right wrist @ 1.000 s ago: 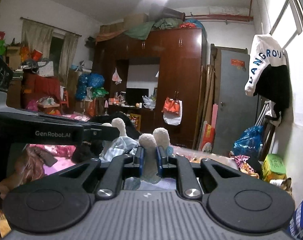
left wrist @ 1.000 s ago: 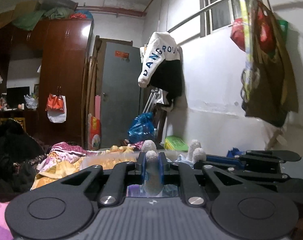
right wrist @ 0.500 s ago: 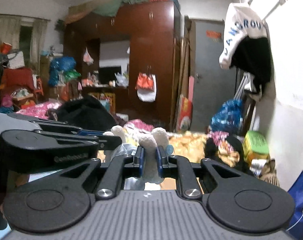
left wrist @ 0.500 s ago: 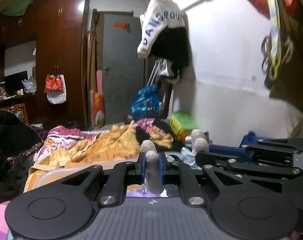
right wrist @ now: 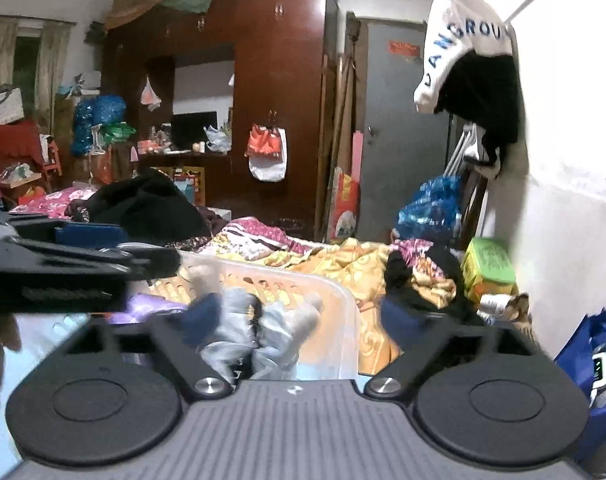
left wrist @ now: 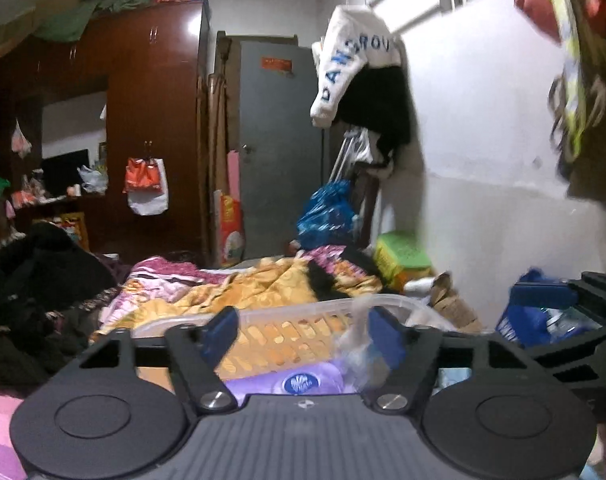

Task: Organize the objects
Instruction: 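Lift the plush toy with both grippers over the basket and release it, then close both grippers on the white medicine box on the table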

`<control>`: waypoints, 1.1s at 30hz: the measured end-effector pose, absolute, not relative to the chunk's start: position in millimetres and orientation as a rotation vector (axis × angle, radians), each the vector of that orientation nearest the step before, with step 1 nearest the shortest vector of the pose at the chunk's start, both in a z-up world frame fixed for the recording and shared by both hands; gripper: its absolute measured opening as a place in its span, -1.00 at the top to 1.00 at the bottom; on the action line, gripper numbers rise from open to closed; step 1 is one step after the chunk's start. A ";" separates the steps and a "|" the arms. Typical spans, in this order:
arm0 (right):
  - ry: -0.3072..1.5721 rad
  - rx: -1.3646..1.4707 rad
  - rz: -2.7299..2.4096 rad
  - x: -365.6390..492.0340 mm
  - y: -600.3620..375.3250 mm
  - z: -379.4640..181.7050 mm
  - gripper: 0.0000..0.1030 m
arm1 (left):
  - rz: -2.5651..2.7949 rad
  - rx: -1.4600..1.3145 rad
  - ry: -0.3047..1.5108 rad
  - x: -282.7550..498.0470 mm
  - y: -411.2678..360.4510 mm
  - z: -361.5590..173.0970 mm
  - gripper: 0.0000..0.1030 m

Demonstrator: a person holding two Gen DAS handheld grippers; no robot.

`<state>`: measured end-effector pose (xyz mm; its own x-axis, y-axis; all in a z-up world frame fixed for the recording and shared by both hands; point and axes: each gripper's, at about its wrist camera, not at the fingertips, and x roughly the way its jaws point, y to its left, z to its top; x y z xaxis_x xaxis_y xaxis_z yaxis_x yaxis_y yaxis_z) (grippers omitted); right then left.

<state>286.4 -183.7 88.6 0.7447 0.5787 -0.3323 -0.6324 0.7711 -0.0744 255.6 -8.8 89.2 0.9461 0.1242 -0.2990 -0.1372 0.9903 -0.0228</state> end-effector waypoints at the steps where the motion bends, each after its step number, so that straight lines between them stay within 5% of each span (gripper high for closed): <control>1: 0.279 -0.191 0.671 277.9 -188.0 89.0 -0.97 | 0.119 -0.053 0.286 243.4 -5.3 88.4 -0.64; 15: 0.305 -0.025 0.761 221.0 -248.3 27.2 -1.00 | 0.074 -0.147 0.318 127.1 45.1 15.9 -0.67; 28: 0.449 0.014 0.798 237.8 -253.1 -18.8 -0.99 | -0.093 -0.115 0.413 152.0 0.4 -30.1 -0.67; 33: 0.417 -0.050 0.867 229.0 -252.1 -22.2 -0.82 | -0.193 -0.125 0.440 166.3 -12.9 -33.7 -0.58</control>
<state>229.0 -252.1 -22.1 0.5722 0.7291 -0.3756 -0.7484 0.6515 0.1246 166.3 -12.9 -33.7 0.8868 -0.2121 -0.4105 0.1583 0.9741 -0.1615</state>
